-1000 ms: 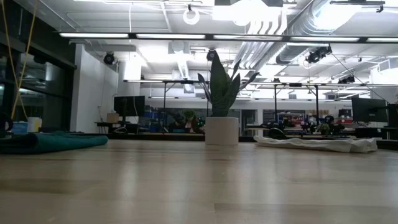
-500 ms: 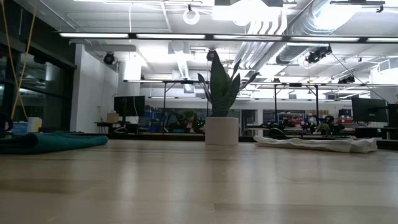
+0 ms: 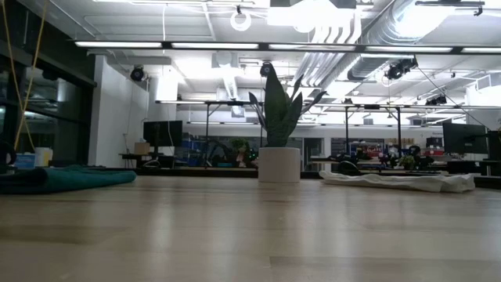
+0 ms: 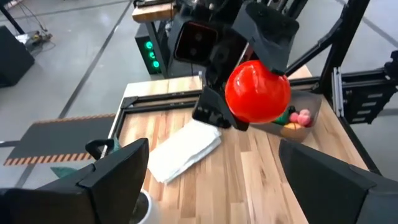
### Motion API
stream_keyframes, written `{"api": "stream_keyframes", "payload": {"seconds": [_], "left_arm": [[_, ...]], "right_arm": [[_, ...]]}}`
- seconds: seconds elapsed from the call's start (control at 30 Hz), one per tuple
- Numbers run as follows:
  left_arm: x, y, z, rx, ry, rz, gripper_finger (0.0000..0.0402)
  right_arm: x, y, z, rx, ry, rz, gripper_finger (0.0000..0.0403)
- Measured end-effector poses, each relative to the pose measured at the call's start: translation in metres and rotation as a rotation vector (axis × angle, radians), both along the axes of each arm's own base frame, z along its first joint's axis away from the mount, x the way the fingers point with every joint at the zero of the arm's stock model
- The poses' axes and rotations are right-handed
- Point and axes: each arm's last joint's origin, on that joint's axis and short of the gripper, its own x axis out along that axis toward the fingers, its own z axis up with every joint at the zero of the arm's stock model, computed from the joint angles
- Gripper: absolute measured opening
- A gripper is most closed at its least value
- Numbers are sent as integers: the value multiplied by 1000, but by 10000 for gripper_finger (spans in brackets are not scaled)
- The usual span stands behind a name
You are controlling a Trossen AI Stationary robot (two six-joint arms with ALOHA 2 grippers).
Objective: Pick and placing Produce into tupperware
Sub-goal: Put the red tomato into the black bin
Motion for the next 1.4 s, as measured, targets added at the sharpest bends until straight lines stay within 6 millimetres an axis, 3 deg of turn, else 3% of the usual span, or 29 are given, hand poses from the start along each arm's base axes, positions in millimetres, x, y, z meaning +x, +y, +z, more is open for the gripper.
{"api": "stream_keyframes", "payload": {"seconds": [0.27, 0.73, 1.13, 1.4], "left_arm": [[-1, 0, -3, -3, 29, 0, 349], [-1, 1, -3, 8, 30, 25, 349], [-1, 2, -3, 7, 34, 80, 349], [-1, 3, -4, -3, 38, 116, 349]], "right_arm": [[-33, -3, 11, -24, 120, -2, 254], [-116, 0, 18, 48, 349, 70, 254], [-156, 11, 3, 187, 579, 209, 253], [-170, 21, -21, 266, 894, 325, 253]]}}
